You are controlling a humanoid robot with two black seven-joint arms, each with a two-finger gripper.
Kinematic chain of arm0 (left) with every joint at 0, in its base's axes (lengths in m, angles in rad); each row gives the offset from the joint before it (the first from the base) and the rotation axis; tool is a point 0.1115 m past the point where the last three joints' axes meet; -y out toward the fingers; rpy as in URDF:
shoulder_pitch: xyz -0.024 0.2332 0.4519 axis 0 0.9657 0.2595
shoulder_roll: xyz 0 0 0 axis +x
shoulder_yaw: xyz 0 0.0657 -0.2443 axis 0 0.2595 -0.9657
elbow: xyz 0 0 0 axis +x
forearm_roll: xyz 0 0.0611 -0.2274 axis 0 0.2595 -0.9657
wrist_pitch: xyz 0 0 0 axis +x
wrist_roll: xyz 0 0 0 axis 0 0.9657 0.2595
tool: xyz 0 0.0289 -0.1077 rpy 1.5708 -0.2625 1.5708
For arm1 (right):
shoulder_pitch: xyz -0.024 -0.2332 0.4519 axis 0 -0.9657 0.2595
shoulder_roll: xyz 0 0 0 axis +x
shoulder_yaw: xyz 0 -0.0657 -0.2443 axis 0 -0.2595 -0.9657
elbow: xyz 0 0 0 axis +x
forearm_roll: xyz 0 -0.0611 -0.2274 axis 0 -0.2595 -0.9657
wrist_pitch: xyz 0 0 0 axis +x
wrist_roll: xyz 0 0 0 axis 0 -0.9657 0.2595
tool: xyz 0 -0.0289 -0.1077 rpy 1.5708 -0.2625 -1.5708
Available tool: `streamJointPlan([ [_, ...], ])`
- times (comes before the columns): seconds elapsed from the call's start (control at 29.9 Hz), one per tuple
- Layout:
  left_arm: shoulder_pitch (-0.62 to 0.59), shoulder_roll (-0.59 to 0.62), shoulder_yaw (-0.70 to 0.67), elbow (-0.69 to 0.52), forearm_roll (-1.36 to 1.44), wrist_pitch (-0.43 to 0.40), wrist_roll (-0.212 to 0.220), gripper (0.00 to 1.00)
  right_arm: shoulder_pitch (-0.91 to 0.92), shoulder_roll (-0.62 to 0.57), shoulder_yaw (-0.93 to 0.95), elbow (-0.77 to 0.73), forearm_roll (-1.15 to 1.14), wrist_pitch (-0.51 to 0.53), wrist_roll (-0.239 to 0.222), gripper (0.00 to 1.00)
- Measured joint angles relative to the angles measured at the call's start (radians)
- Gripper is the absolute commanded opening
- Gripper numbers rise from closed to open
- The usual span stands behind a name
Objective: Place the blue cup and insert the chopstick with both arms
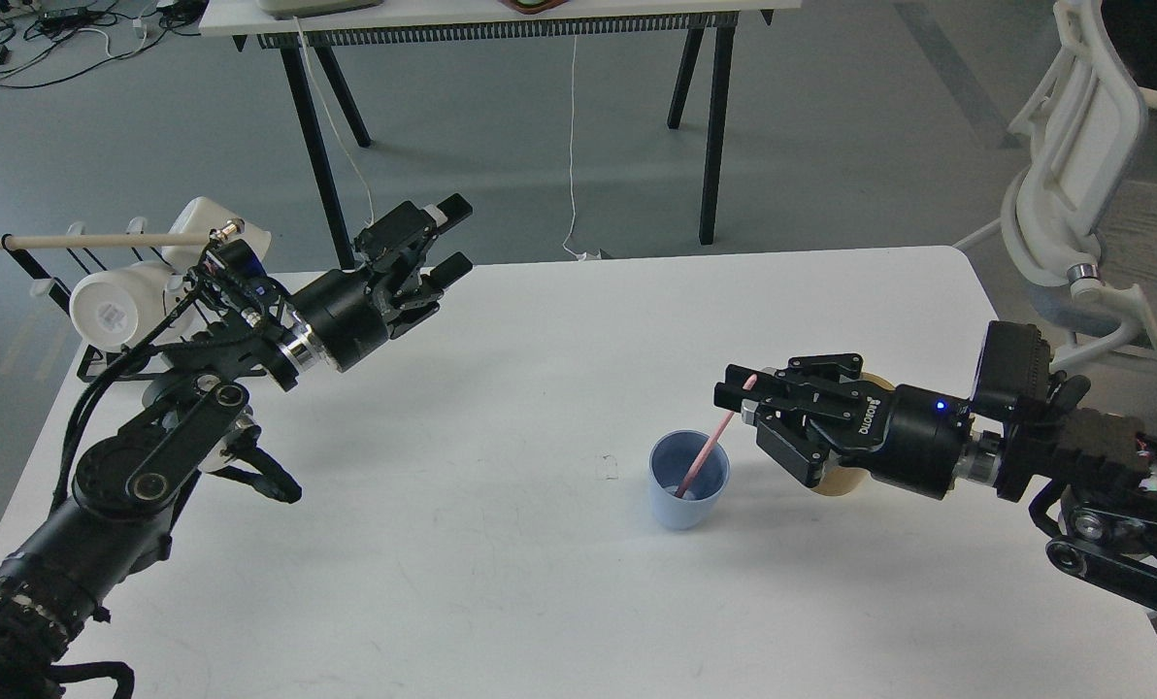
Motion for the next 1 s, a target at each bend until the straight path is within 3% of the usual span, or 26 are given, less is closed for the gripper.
streamJointPlan([
  [0.13, 0.005, 0.000, -0.001, 0.000, 0.000, 0.000, 0.000, 0.99, 0.000, 0.002, 0.000, 0.000, 0.011, 0.000, 0.000, 1.00],
  [0.37, 0.005, -0.005, -0.005, -0.006, -0.003, 0.000, 0.000, 0.99, 0.003, 0.000, 0.047, 0.017, 0.151, -0.005, 0.000, 0.99],
  [0.63, 0.002, -0.013, -0.016, -0.013, -0.005, 0.000, 0.000, 0.99, 0.055, 0.032, 0.147, -0.045, 0.598, 0.037, 0.000, 0.99],
  [0.73, 0.001, -0.017, -0.024, -0.023, -0.021, 0.000, 0.000, 0.99, 0.079, 0.054, 0.194, -0.110, 0.873, 0.166, 0.000, 0.99],
  [0.87, 0.014, -0.007, -0.034, -0.036, -0.090, 0.000, 0.000, 0.99, 0.087, 0.070, 0.290, -0.222, 1.183, 0.439, 0.000, 0.99],
  [1.0, 0.022, 0.005, -0.037, -0.051, -0.126, 0.000, 0.000, 0.99, 0.082, 0.122, 0.345, -0.368, 1.342, 0.708, 0.000, 0.99],
])
